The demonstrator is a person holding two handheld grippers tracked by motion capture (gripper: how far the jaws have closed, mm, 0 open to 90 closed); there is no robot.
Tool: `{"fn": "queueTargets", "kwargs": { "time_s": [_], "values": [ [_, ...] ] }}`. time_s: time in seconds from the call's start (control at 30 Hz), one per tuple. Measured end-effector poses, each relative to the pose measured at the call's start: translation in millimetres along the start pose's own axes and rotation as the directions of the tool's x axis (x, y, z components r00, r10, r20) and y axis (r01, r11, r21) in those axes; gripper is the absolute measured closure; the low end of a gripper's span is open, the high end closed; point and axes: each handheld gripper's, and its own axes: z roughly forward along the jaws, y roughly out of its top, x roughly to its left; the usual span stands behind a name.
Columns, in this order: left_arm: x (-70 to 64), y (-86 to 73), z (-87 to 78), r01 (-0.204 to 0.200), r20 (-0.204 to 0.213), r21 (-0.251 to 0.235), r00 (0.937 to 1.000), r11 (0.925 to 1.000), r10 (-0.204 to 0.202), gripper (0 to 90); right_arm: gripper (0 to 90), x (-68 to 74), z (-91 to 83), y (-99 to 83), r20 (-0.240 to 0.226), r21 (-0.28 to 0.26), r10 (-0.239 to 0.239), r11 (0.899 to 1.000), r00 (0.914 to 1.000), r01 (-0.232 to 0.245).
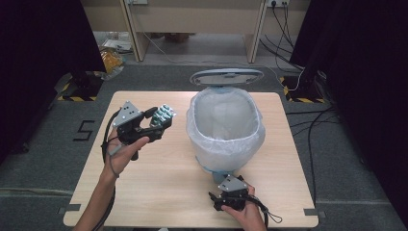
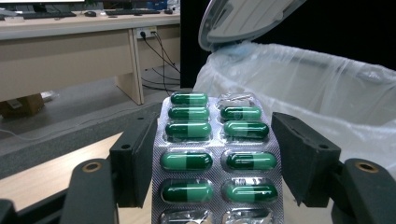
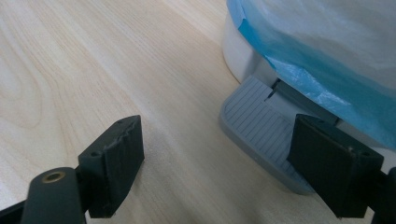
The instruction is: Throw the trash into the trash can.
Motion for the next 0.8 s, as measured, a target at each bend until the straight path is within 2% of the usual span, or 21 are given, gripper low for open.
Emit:
{"fn": "queueTargets", "kwargs": {
  "time_s": [0.17, 0.5, 0.8],
  "values": [
    [-1.2, 8.5, 2.5, -0.006, 0.005, -0.005, 1.0000, 1.0000, 0.006, 34.0, 18.4, -0.1, 0.0, 0.0, 0.000, 0.000, 0.000, 1.000, 1.0000, 0.000],
    [-1.7, 15.0, 6.6, -0.007, 0.011, -0.008, 0.9999, 0.9999, 0.007, 34.0, 18.3, -0.1, 0.0, -0.1, -0.001, 0.000, 0.001, 1.000, 1.0000, -0.001],
    [-12.8, 27.0, 13.4, -0.026, 0.035, -0.017, 0.9990, 0.9995, 0.027, 34.0, 18.4, -0.2, 0.0, -0.1, -0.001, -0.001, 0.000, 1.000, 1.0000, 0.000]
  ]
}}
